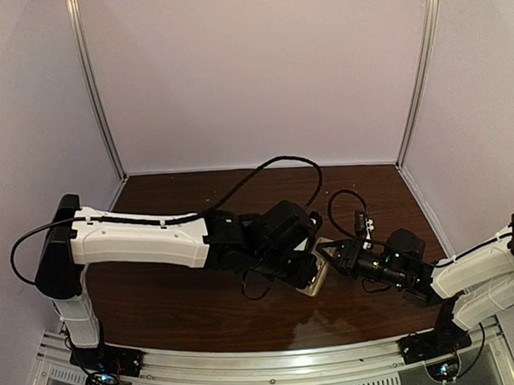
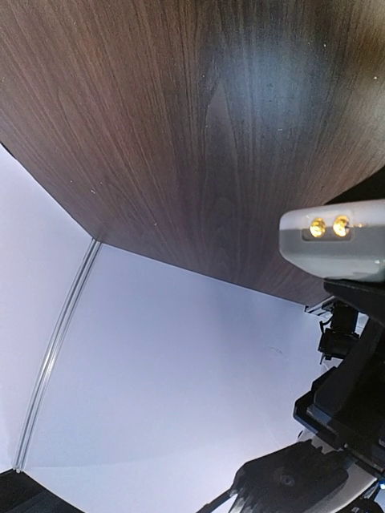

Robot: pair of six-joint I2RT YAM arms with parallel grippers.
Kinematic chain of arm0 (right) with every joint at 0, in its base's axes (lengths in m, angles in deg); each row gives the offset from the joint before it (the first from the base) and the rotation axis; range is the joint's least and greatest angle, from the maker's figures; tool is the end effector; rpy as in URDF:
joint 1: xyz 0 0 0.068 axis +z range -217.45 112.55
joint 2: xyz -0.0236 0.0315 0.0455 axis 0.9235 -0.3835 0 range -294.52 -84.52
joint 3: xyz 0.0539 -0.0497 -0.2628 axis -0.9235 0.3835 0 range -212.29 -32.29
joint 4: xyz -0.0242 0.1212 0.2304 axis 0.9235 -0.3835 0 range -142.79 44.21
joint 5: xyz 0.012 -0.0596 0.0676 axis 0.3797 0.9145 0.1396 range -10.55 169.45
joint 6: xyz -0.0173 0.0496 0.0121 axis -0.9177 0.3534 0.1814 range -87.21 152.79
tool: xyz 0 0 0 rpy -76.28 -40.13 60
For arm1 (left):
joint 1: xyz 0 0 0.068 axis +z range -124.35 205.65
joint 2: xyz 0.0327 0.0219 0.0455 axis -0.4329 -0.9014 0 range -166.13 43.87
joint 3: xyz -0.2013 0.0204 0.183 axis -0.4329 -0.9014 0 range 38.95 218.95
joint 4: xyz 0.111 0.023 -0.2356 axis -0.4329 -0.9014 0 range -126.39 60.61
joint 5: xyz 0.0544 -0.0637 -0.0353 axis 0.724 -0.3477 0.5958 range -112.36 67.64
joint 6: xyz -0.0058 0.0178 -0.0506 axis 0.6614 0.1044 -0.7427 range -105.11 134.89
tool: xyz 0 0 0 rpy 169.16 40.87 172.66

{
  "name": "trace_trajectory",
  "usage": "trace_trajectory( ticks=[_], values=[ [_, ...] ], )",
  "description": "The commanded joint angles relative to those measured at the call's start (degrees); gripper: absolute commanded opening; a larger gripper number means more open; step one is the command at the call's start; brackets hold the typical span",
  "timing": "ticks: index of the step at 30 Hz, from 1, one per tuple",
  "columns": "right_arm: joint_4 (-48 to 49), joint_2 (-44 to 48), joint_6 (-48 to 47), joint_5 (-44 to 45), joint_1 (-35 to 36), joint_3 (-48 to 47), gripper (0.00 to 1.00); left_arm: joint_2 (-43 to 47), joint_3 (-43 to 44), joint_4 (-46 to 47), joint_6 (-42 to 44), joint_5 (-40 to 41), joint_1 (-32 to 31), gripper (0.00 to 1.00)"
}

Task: Load the batteries into the remote control
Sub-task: Load the battery cover onto the remote control without the battery cover.

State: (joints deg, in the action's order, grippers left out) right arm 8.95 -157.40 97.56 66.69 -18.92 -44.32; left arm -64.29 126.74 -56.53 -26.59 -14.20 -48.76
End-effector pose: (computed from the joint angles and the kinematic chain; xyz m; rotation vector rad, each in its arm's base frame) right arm 0.1413 0.1716 0.1695 0.0824 1.9740 1.5966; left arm 0.1196 -0.4096 0.2547 0.6508 2.4497 -0.7390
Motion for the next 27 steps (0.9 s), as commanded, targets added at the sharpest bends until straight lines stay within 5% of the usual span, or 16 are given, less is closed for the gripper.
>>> trace_trajectory(
  ticks=[1, 27],
  values=[
    [1.8, 0.2, 0.2, 1.3, 0.5, -0.1, 0.00, -2.2, 1.3, 0.0, 0.3, -0.1, -0.2, 0.12],
    [1.4, 1.5, 0.1, 2.3, 0.5, -0.1, 0.00, -3.5, 1.5, -1.8, -0.1, -0.3, -0.2, 0.12]
  ],
)
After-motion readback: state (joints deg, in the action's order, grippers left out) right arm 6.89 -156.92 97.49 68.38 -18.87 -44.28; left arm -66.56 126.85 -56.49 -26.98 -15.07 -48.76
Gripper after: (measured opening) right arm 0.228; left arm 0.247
